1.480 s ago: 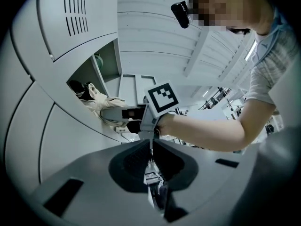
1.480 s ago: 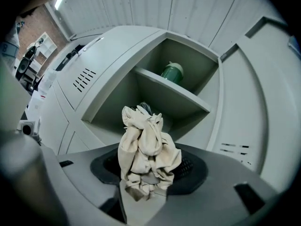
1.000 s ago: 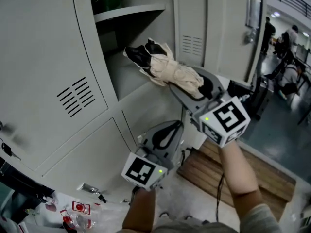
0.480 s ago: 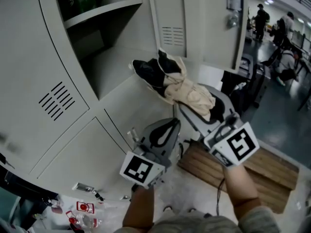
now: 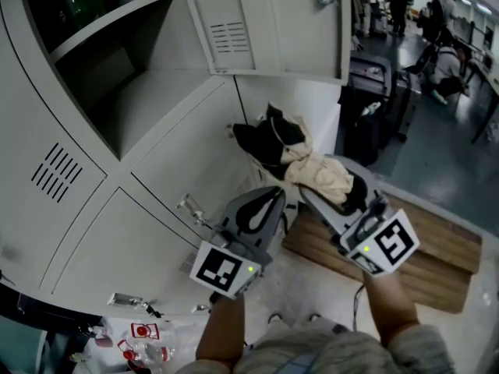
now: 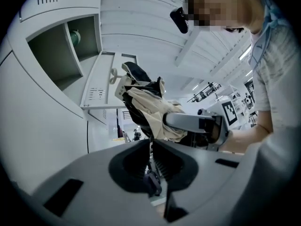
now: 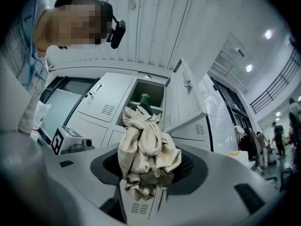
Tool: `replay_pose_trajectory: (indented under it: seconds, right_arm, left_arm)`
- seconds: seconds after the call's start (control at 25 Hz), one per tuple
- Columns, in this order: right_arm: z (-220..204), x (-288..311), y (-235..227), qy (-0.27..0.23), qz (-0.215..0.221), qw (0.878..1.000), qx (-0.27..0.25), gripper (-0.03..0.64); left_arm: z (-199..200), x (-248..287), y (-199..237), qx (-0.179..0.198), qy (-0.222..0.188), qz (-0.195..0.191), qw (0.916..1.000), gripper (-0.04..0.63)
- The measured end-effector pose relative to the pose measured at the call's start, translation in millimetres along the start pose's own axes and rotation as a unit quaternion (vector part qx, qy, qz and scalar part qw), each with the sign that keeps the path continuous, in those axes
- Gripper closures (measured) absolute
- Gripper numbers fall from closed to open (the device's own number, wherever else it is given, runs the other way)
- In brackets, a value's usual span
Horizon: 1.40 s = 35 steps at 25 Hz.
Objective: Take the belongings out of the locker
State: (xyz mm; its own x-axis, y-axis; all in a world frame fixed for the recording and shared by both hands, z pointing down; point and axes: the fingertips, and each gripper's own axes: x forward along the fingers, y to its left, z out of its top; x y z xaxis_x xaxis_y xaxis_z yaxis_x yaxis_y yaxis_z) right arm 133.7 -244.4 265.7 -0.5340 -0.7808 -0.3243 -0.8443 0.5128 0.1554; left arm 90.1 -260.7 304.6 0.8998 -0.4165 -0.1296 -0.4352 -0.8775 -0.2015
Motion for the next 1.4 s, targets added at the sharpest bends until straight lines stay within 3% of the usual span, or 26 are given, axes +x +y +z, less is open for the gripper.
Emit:
replay_pose_trajectory:
  seconds: [0.24,0.64,1.16,1.4]
  right_arm:
    - [-21,-42,0,0.003,-0.007,1.000,0.030,0.385]
    - [-38,-77,-5,0.008,-0.018,0.998,0.057,0.385]
    - [-43,-93,-13,0.007,-0.026,0.999,0.034,0.385]
    - [-45,-97,-11,0.014,-0.024,0.998,0.048,0.385]
  left_arm:
    - [-16,8,-28,-0.006,0.015,-0.024,0.9996,0.591]
    - [-24,14,-49,-0.014,0.026,-0.025,0.9992,0.591]
    - [-25,13,-60,-0.009,0.035,-0.013,0.9993,0.591]
    - [-26,14,-64,-0.010,0.037,-0.010,0.9992,0.591]
